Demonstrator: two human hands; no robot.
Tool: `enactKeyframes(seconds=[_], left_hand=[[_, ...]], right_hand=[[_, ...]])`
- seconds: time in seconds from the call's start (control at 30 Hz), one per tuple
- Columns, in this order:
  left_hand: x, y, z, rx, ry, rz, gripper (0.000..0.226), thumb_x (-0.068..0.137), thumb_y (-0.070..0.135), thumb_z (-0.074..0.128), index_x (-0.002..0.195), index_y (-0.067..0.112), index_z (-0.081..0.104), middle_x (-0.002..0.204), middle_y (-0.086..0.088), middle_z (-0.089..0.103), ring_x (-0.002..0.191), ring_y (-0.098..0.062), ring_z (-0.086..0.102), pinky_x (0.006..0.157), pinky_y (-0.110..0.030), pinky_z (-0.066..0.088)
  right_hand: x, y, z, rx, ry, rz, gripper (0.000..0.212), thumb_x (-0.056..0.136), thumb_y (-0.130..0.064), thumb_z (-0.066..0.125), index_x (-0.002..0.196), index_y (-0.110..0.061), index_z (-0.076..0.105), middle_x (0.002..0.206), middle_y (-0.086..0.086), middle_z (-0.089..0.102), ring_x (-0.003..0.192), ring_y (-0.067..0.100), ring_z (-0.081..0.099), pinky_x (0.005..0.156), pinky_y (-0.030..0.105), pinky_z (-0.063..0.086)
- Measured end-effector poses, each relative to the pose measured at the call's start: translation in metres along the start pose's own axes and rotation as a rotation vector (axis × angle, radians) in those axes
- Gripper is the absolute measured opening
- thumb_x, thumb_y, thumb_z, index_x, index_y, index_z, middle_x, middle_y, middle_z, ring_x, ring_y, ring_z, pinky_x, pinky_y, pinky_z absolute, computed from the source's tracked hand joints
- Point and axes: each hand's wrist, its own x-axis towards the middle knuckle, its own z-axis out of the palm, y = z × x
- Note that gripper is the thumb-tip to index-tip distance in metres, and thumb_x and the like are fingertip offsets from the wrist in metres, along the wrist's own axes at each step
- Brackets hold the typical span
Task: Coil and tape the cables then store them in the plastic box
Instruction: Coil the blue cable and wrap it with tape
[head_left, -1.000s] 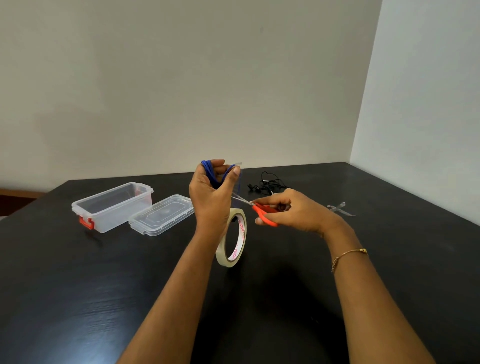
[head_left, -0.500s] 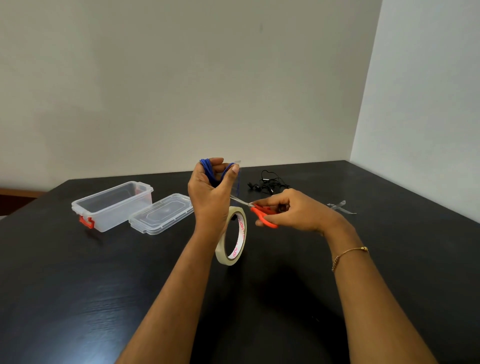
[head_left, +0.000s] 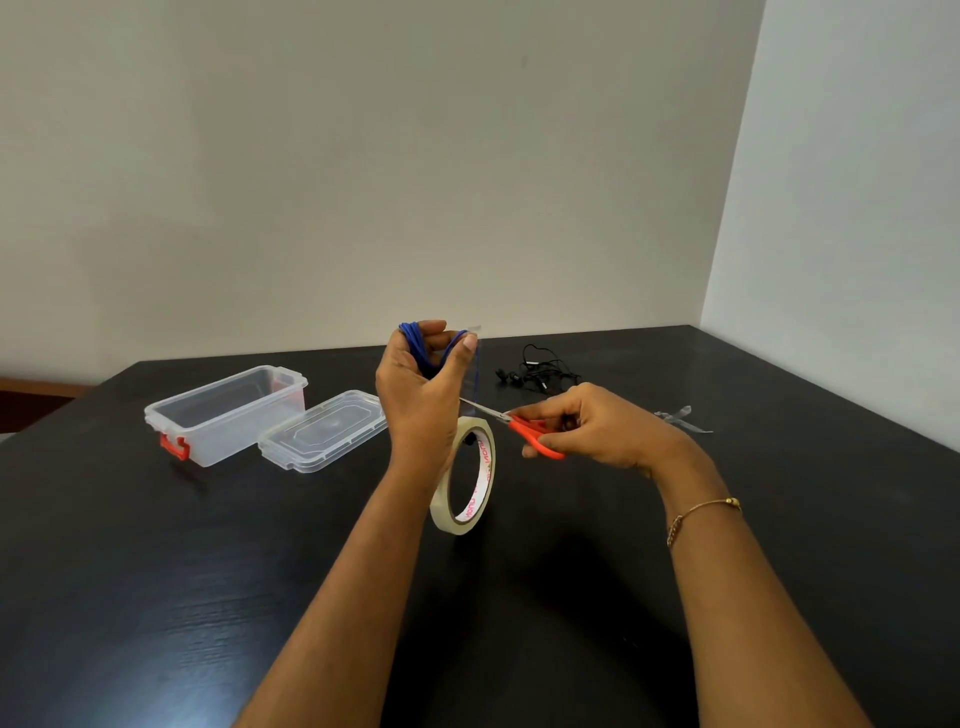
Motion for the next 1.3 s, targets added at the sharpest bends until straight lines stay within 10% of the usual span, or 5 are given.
enactKeyframes(seconds=[0.5, 0.67, 1.1, 1.3], left_hand=[[0.0006, -0.0025, 0.0011, 0.004, 0.027, -0.009, 0.025, 0.081, 0.009, 0.066, 0.101, 0.017, 0.053, 0.084, 0.006, 0.060, 0.080, -0.006, 0.062, 0.075, -0.009, 0.051], [0.0001, -0.0018, 0.0013, 0.030, 0.033, 0.004, 0.026, 0.081, 0.011, 0.066, 0.102, 0.015, 0.052, 0.083, 0.008, 0.059, 0.075, 0.001, 0.062, 0.074, -0.006, 0.049], [-0.0019, -0.0003, 0.0025, 0.043, 0.012, 0.020, 0.026, 0.081, 0.010, 0.065, 0.102, 0.015, 0.052, 0.083, 0.008, 0.059, 0.075, 0.000, 0.062, 0.075, -0.008, 0.051], [-0.0019, -0.0018, 0.0020, 0.034, 0.015, 0.027, 0.025, 0.081, 0.010, 0.065, 0.101, 0.016, 0.052, 0.083, 0.008, 0.059, 0.072, 0.008, 0.061, 0.073, -0.007, 0.049]], right_hand=[[-0.0025, 0.0028, -0.0035, -0.013, 0.022, 0.013, 0.035, 0.084, -0.011, 0.062, 0.119, -0.014, 0.061, 0.078, -0.013, 0.056, 0.074, 0.005, 0.050, 0.057, 0.006, 0.041], [-0.0002, 0.0066, -0.0014, 0.033, 0.029, 0.023, 0.036, 0.082, -0.017, 0.065, 0.118, -0.018, 0.062, 0.090, 0.012, 0.064, 0.080, 0.011, 0.052, 0.067, 0.018, 0.041], [-0.0005, 0.0016, 0.0013, 0.076, 0.001, -0.022, 0.037, 0.081, -0.020, 0.067, 0.118, -0.017, 0.061, 0.085, -0.017, 0.063, 0.079, -0.009, 0.059, 0.064, 0.005, 0.043], [-0.0067, 0.0076, -0.0084, 0.023, -0.004, 0.026, 0.034, 0.080, -0.023, 0.068, 0.114, -0.024, 0.061, 0.098, 0.011, 0.063, 0.085, 0.013, 0.054, 0.074, 0.021, 0.046]])
